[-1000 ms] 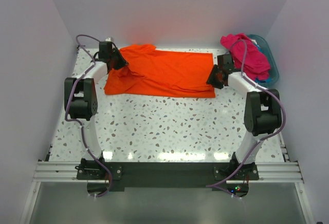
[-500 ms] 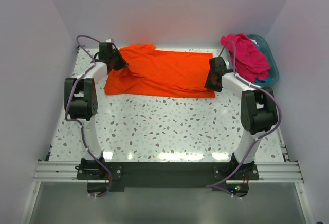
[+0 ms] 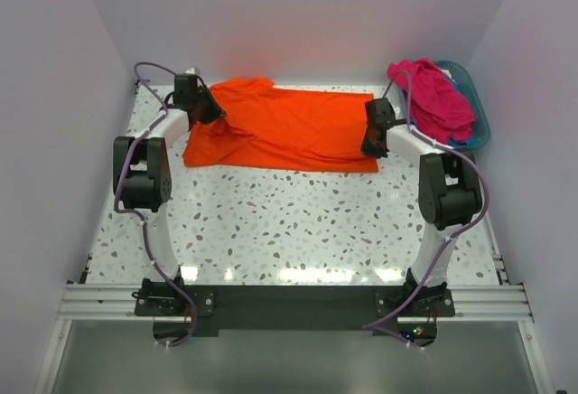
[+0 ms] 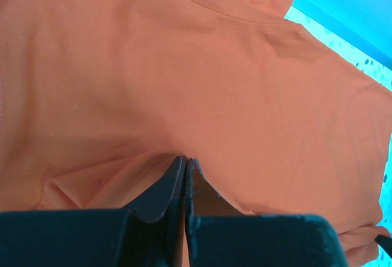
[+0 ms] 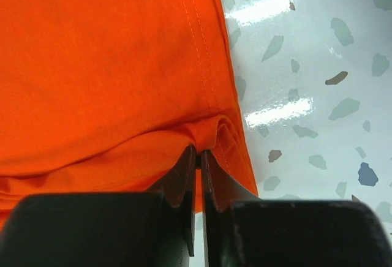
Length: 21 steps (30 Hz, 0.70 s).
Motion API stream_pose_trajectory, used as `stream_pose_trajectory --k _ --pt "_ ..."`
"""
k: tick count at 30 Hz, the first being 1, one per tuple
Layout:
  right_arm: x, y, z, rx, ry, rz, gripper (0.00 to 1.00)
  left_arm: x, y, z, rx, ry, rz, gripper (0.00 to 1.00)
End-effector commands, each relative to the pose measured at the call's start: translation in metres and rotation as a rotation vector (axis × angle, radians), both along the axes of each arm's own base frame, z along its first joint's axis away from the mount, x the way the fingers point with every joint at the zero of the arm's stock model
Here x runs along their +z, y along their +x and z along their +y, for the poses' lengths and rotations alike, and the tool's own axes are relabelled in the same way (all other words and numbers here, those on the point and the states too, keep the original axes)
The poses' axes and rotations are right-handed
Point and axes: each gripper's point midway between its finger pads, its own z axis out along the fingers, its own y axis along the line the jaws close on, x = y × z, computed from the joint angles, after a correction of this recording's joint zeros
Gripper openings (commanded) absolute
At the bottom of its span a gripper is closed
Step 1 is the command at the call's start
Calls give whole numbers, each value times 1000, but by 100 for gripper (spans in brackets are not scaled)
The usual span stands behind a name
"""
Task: Fold and stack the t-shirts
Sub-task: Fold the tshirt
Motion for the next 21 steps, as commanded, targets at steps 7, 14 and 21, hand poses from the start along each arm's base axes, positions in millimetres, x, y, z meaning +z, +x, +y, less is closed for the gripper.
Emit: stream_pose_trajectory --k 7,14,21 --pt "26 27 -11 -51 18 -79 0 23 10 5 2 -3 -72 0" --pt "27 39 -22 -71 71 -84 0 36 8 12 17 -9 -101 0" --pt "25 49 -23 -68 90 -81 1 32 5 15 24 -15 -94 0"
